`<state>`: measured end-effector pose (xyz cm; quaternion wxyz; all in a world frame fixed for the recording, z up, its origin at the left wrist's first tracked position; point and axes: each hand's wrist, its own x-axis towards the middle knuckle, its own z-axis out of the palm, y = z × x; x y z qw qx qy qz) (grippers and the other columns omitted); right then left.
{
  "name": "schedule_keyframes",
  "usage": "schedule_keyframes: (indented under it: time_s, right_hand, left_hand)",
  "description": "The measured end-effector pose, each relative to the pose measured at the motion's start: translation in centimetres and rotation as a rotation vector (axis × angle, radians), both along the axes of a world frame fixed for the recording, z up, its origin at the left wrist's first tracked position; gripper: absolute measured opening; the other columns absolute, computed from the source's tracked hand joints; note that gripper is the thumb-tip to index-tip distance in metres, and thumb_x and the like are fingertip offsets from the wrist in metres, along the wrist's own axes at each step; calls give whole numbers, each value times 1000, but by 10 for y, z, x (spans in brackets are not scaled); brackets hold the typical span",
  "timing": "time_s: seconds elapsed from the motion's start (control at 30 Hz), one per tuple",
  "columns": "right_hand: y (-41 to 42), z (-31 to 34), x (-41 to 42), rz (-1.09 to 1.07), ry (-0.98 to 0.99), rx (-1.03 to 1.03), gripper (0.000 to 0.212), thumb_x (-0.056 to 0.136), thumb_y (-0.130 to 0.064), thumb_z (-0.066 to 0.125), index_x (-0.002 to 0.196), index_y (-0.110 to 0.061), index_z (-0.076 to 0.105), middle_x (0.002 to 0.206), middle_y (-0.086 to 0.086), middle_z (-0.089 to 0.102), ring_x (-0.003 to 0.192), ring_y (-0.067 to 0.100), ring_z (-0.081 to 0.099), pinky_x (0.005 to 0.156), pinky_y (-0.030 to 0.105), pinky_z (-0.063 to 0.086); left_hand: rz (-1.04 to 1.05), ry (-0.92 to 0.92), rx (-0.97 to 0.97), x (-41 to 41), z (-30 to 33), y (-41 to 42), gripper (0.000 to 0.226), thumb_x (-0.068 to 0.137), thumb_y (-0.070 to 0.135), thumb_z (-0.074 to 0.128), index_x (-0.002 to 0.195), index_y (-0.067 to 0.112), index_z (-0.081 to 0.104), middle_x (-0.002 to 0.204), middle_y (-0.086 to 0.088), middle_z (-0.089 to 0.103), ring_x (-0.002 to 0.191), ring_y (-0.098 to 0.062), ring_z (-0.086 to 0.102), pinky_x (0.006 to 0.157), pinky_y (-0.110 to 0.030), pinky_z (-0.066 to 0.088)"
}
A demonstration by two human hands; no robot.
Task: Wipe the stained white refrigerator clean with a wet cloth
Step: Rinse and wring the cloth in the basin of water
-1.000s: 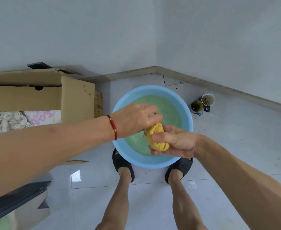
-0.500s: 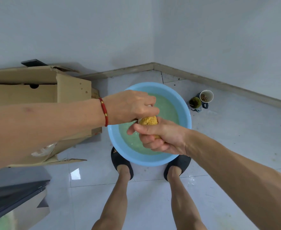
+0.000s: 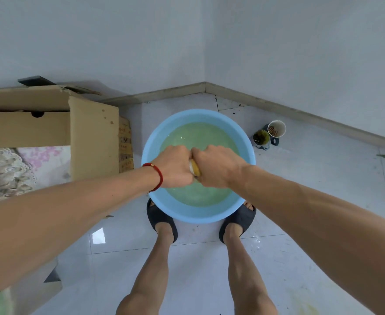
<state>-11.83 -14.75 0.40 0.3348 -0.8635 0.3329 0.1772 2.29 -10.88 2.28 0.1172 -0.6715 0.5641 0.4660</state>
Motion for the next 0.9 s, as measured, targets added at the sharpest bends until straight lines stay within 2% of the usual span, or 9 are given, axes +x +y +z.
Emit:
schedule_keyframes:
  time_s: [0.2,0.33,0.43,0.5,0.57,0.63,0.73,0.8,0.9]
  right_hand:
    - [-1,4,-3,164,-18,-132,36,97,-23,53,130,-13,44,66,-3,35,63,32,47,58,36,34]
    - [1,12,-5,261,-25,-159,34,98,-25,51,129,-12,48,74,-1,39,66,30,43,61,36,33]
    - [3,21,-7,275,-31,-156,29,97,-24,52,124,-13,50,77,2,51,67,31,45,63,36,36]
    - [6,29,-9,267,-40,-149,26,98,-25,52,120,-13,51,71,-1,44,66,32,47,63,36,37]
    - [8,44,-9,235,-44,-168,24,97,-25,52,118,-13,50,74,1,51,67,32,52,62,36,38]
    - [14,65,-9,162,-17,-181,25,96,-21,53,119,-12,48,82,6,61,68,33,52,62,37,36]
    - [26,109,-3,-7,28,-100,32,94,-19,59,121,-12,43,73,-2,45,69,32,53,61,37,37]
    - [35,139,-3,-152,12,3,45,89,-24,69,122,-15,40,77,-2,47,70,30,55,61,40,44]
    - [44,202,-6,-349,-54,76,53,82,-28,78,118,-17,41,105,1,53,87,26,58,71,39,50]
  left_hand:
    - [269,124,211,-4,4,4,24,65,-9,64,72,8,49,51,0,37,35,-13,33,40,-20,26]
    - [401,243,306,-4,7,17,27,65,-13,62,68,9,47,55,-1,28,41,-16,23,45,-24,20]
    - [372,323,368,1,16,16,34,64,-16,61,57,11,42,54,-2,28,44,-17,22,43,-23,20]
    - [328,357,403,4,25,16,36,66,-17,59,56,13,40,54,-3,29,44,-16,21,42,-22,20]
    - [266,344,411,8,37,11,37,66,-17,59,58,14,38,54,-3,29,44,-16,21,42,-22,19]
    - [165,284,351,9,56,8,33,69,-12,62,62,13,41,53,-4,32,41,-15,26,40,-22,23]
    - [-42,202,181,15,100,9,18,76,6,73,80,13,57,65,-6,56,50,-15,50,41,-20,39]
    - [-42,279,154,28,130,12,28,79,22,81,100,21,63,87,-3,68,68,-12,63,56,-18,52]
    - [97,473,169,54,190,7,56,77,42,87,123,22,62,108,-2,67,91,-15,71,72,-31,62]
